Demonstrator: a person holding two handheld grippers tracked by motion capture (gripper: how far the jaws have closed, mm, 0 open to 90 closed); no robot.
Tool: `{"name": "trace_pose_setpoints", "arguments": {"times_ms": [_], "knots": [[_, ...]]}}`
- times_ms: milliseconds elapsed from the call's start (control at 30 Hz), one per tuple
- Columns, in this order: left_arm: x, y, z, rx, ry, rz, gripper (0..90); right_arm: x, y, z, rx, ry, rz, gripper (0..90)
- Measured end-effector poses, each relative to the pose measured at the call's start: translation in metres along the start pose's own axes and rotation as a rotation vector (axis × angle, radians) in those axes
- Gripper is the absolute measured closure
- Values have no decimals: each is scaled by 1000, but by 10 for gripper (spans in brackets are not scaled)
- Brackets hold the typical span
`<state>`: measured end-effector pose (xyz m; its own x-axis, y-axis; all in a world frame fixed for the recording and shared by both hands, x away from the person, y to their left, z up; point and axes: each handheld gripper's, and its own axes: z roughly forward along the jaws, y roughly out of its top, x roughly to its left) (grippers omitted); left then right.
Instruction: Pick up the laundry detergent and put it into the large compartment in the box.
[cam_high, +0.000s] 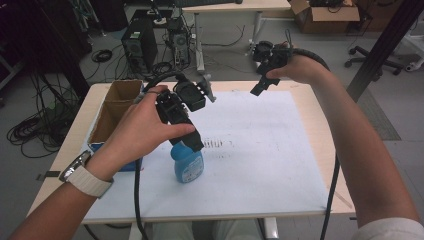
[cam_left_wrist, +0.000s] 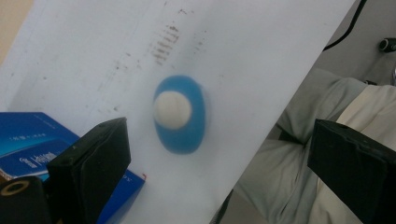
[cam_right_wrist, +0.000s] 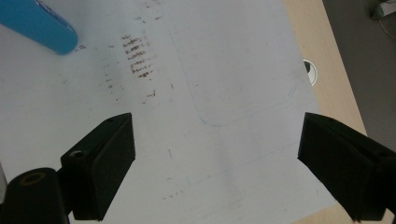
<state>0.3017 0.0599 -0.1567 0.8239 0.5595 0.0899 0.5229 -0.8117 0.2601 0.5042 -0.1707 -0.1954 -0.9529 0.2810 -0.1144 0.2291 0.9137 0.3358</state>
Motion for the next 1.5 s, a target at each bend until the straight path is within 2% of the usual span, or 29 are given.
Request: {"name": "trace_pose_setpoints", "arguments": {"times_ms": [200,333,467,867,1500], "knots": [[4,-3,5,15,12,-38,61,2,2,0,-2,2,-4,110],[8,-3,10,25,36,-63,61,2,2,0,-3,1,-8,110],[10,-4,16,23,35,-88,61,3,2,0,2,2,-6,110],[18,-8,38,31,7,-113,60,3,3,2,4,3,-7,110],[26,-10,72,47,3,-125,61,5,4,3,11,5,-8,110]]}}
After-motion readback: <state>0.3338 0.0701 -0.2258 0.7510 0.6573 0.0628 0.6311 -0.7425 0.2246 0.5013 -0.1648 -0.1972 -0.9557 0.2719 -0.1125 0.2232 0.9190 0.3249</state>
